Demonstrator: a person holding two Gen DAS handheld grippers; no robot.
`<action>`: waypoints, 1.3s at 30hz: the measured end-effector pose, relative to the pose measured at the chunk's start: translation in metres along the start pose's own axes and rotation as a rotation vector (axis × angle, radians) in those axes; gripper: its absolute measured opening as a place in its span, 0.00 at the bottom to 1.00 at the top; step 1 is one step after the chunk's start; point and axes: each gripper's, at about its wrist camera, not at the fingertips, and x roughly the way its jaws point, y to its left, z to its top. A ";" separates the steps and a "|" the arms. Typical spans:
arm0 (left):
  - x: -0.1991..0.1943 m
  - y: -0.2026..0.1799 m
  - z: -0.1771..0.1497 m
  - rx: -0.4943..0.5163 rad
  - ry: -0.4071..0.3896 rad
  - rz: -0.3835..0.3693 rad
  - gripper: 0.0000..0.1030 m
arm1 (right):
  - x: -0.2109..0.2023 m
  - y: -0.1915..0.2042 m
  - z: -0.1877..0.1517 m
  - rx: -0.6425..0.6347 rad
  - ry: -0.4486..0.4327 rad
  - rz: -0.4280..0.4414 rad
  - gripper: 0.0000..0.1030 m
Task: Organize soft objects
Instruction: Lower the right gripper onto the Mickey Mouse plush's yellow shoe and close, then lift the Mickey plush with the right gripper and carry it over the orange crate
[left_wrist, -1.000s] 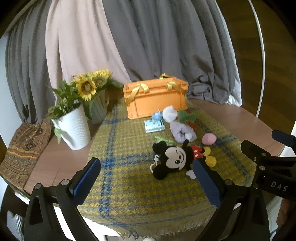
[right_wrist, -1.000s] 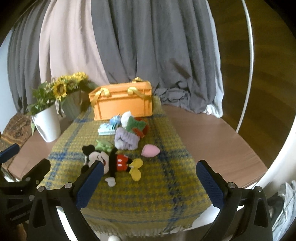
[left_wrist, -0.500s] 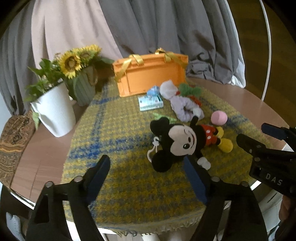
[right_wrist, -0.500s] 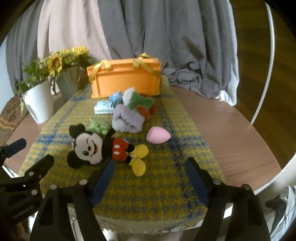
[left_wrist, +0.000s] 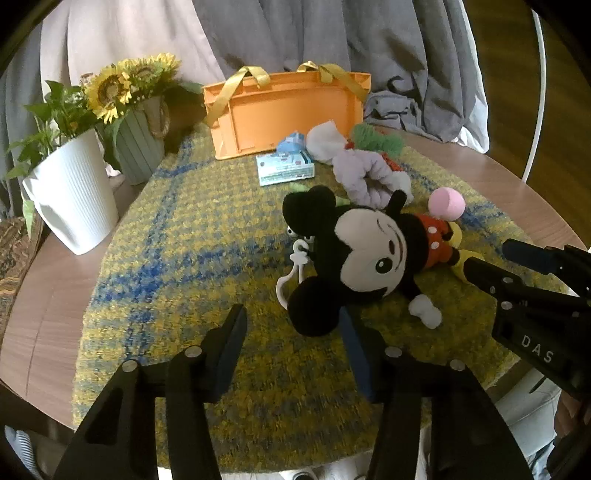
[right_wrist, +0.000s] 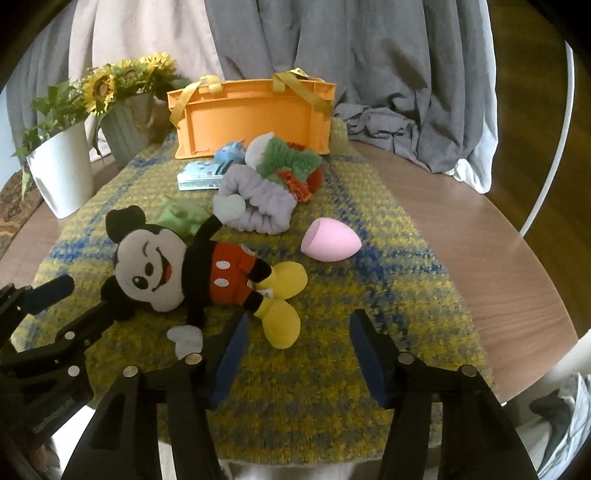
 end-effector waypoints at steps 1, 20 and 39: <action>0.001 0.000 -0.001 -0.002 0.002 -0.003 0.48 | 0.002 0.001 0.000 -0.004 0.003 -0.001 0.50; 0.002 0.002 0.007 -0.058 -0.015 -0.063 0.10 | 0.015 0.002 -0.003 0.042 0.035 0.040 0.19; -0.051 0.012 0.046 -0.089 -0.183 -0.092 0.09 | -0.035 -0.004 0.029 0.084 -0.101 0.040 0.18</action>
